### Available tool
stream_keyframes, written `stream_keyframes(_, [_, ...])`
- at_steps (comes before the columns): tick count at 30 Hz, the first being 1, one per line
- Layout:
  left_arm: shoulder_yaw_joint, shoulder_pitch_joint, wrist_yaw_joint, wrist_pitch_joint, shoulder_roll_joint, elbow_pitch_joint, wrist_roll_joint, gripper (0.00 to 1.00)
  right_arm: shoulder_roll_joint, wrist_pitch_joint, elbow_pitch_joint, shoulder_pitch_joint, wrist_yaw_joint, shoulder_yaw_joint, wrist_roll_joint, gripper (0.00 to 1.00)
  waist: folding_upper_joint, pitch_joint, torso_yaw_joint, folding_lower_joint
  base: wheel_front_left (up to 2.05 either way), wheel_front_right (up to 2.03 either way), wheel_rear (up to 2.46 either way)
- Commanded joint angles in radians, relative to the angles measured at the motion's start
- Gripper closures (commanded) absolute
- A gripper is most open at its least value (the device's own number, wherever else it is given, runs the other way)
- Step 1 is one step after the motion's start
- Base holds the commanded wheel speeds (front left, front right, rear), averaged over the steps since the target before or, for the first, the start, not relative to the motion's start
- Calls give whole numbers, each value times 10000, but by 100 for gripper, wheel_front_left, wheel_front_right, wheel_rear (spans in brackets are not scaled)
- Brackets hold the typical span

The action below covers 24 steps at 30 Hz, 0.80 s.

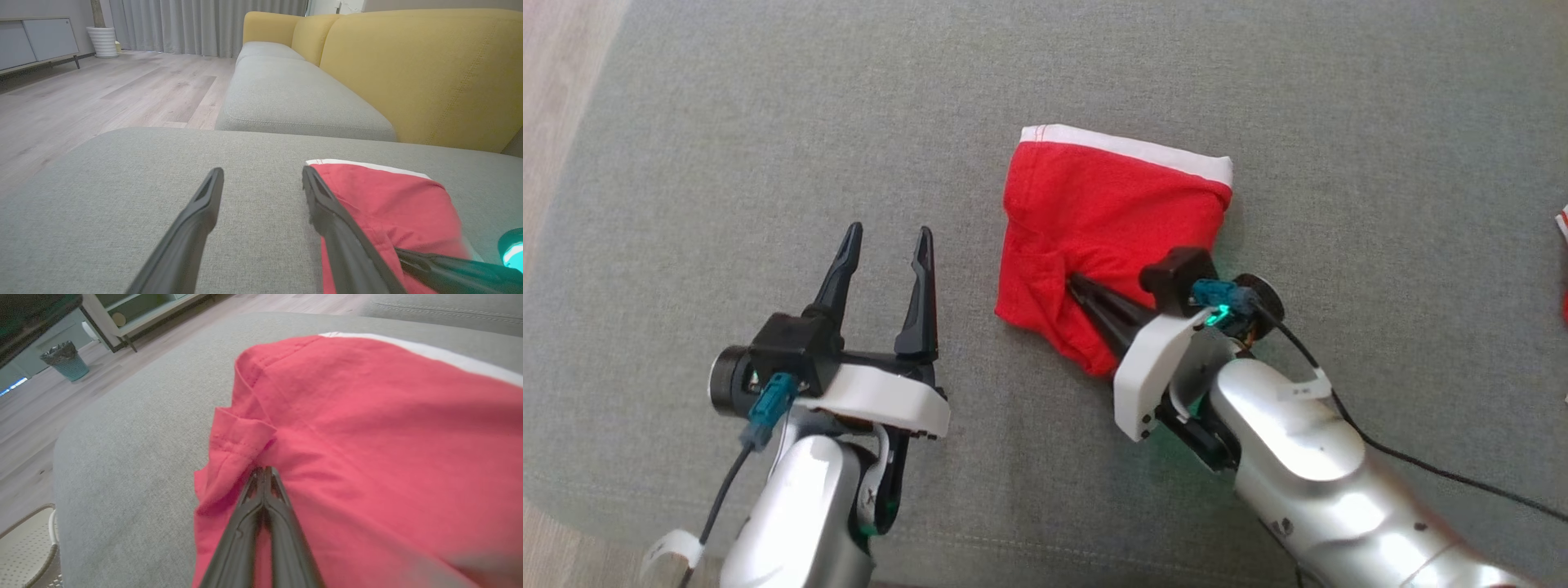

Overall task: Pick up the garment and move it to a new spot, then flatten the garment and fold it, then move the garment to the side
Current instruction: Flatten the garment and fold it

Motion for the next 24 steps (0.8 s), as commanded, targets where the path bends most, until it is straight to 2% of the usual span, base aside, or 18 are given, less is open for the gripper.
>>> stream_keyframes(1, [274,-449,-33,-120,46,-326,91,0,168,-20,-173,-348,-9,443,229,100,0,8,-2,0,0,0,0])
stream_keyframes(4, [274,-467,-53,-121,20,-326,100,0,169,-131,-177,-520,-9,850,378,100,0,20,-9,0,0,0,0])
stream_keyframes(12, [364,-477,-109,-121,-47,-322,149,0,169,-282,-274,-1031,-9,2892,656,100,0,71,-105,0,0,0,0])
stream_keyframes(14, [406,-467,-102,-121,-57,-317,173,0,169,-440,-221,-1114,-9,3126,744,100,0,78,-163,0,0,0,0])
stream_keyframes(18, [548,-379,-80,-121,-64,-320,218,0,169,-1223,-311,-1093,-9,2636,964,100,0,-28,-396,0,0,0,0])
stream_keyframes(24, [801,-131,-84,-122,16,-372,306,0,157,-2054,-978,-510,-9,896,990,100,0,-288,-901,0,0,0,0])
